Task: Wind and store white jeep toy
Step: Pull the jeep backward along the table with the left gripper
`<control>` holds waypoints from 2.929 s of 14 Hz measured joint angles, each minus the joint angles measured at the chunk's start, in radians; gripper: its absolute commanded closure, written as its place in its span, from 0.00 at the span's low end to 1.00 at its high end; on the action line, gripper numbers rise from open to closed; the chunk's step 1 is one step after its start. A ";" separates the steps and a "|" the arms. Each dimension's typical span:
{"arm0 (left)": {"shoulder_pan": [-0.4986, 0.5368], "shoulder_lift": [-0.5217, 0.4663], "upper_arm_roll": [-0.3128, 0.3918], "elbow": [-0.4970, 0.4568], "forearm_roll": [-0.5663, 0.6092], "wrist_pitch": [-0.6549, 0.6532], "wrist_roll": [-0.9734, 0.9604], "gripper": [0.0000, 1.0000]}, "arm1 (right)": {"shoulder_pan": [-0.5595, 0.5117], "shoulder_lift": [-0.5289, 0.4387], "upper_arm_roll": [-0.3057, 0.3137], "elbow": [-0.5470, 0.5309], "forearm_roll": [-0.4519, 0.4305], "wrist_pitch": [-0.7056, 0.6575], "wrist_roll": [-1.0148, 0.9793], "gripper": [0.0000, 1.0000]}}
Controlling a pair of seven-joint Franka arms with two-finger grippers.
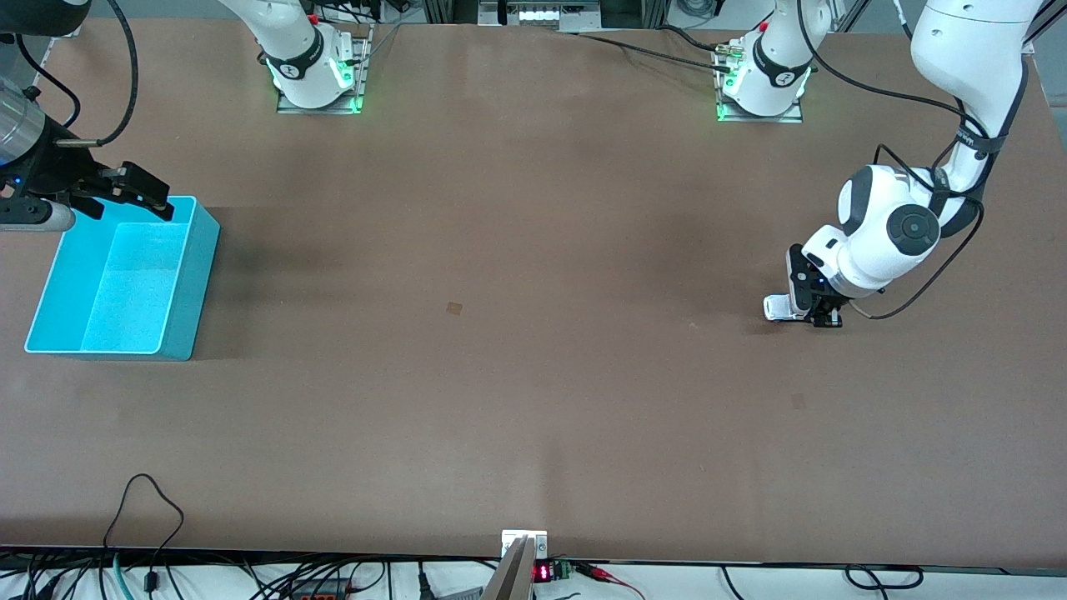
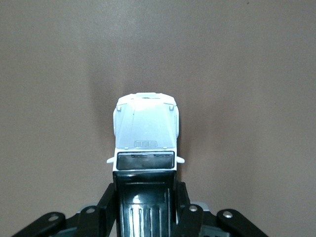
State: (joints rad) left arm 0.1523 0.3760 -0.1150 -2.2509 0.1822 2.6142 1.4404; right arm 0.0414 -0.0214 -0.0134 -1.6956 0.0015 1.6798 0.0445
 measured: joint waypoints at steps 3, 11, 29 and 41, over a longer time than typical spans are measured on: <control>0.002 0.001 0.000 0.000 0.000 0.000 0.000 0.79 | 0.000 0.000 0.000 0.000 0.000 0.000 0.000 0.00; 0.147 0.023 0.003 0.036 0.000 -0.007 0.175 0.78 | 0.000 0.000 -0.001 0.000 0.000 0.000 0.000 0.00; 0.311 0.064 0.006 0.099 0.039 -0.001 0.311 0.76 | 0.000 0.000 -0.001 0.001 0.000 0.000 -0.001 0.00; 0.328 0.069 0.006 0.107 0.039 -0.001 0.333 0.76 | 0.000 0.000 -0.001 0.001 0.000 0.000 -0.001 0.00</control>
State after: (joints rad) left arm 0.4800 0.4449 -0.1094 -2.1442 0.2210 2.6130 1.7738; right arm 0.0411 -0.0214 -0.0148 -1.6950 0.0015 1.6801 0.0434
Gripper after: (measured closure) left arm 0.493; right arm 0.000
